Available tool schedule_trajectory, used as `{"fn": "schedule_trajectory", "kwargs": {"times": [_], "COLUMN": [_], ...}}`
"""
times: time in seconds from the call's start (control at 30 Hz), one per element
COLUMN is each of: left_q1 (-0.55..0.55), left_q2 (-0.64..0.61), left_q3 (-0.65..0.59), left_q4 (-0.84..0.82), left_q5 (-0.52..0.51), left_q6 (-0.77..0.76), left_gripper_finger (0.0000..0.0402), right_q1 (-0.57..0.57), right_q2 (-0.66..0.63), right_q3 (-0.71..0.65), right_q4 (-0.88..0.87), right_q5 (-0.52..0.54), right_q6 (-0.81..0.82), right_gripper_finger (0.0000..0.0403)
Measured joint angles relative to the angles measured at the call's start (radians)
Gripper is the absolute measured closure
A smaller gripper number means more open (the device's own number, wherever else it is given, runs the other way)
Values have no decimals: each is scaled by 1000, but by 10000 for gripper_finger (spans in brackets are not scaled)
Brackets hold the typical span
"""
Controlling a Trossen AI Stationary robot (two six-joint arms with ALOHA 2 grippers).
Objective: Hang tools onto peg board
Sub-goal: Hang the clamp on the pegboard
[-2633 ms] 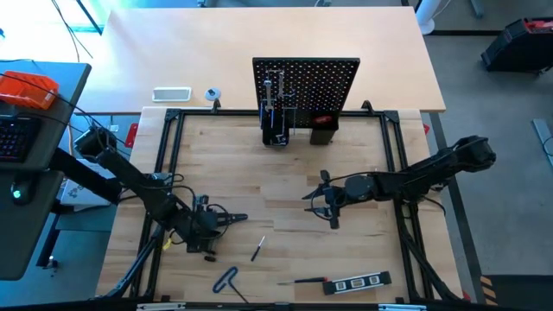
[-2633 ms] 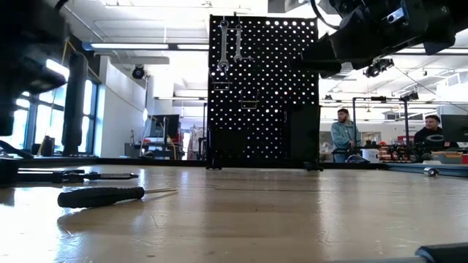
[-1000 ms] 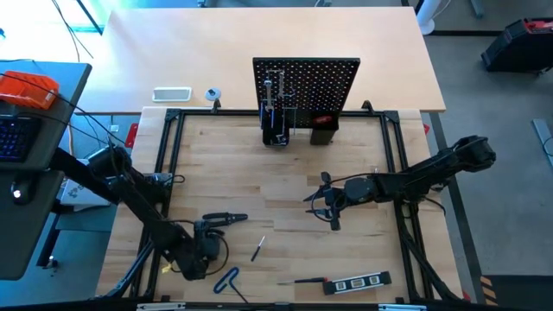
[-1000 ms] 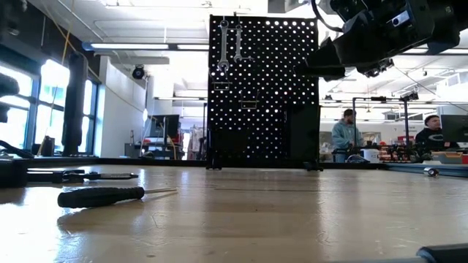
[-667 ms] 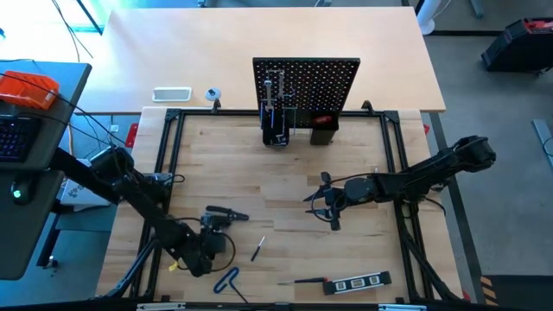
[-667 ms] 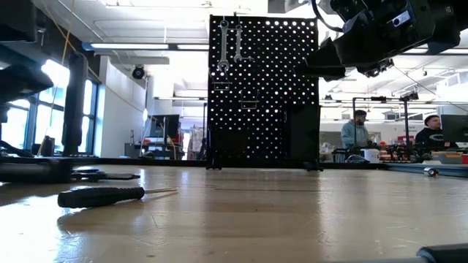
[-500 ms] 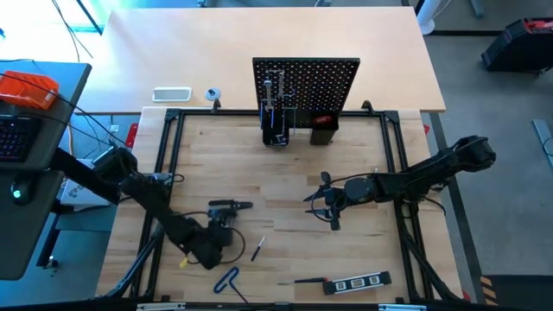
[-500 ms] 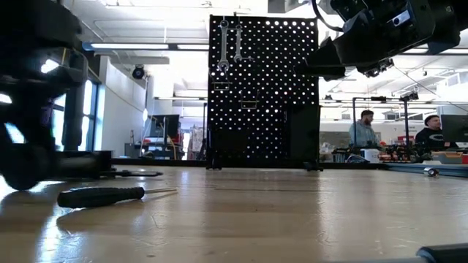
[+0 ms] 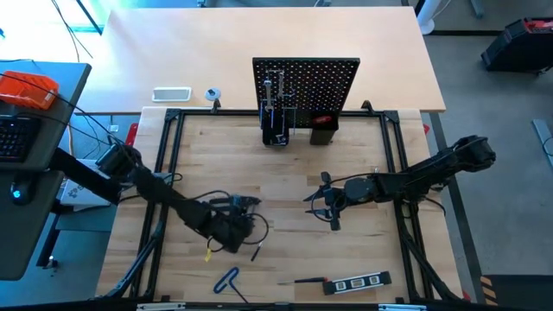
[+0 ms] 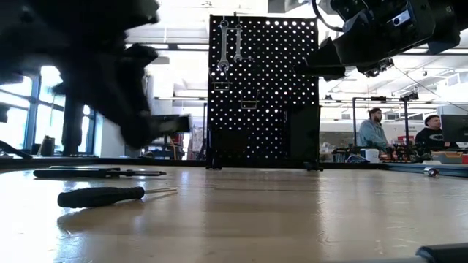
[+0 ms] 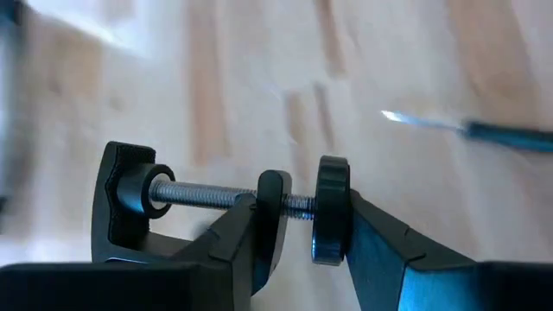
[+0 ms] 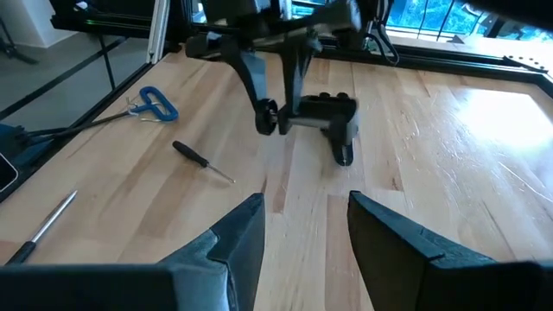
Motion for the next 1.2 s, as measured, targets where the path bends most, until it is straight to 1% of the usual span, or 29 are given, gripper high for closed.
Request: {"fn": "schedule_trajectory", "kwargs": {"times": [0.23, 0.3, 0.4, 0.6, 0.87, 0.97, 1.07, 1.2], "left_q1": [88, 113, 149, 222, 302, 330, 362, 421], "left_q2": [-1, -1, -1, -2, -3, -24, -59, -108], "left_q3": [30, 36, 48, 61, 61, 61, 61, 53], "left_q4": [90, 92, 93, 117, 167, 179, 212, 286], "left_q5": [-96, -124, -192, -318, -544, -586, -602, -580], "left_q6": [226, 282, 357, 500, 669, 707, 756, 832], "left_gripper_finger": [275, 275, 275, 275, 275, 275, 275, 275], "right_q1": [0, 0, 6, 31, 32, 33, 33, 32], "right_q2": [0, 0, 0, 0, 0, 0, 0, 0], "right_q3": [0, 0, 0, 0, 0, 0, 0, 0], "right_q4": [-57, -76, -104, -130, -141, -141, -142, -138], "right_q5": [0, 0, 3, 62, 73, 74, 81, 82], "right_q6": [50, 72, 96, 101, 112, 110, 105, 95], "right_gripper_finger": [242, 242, 242, 242, 242, 242, 242, 242]}}
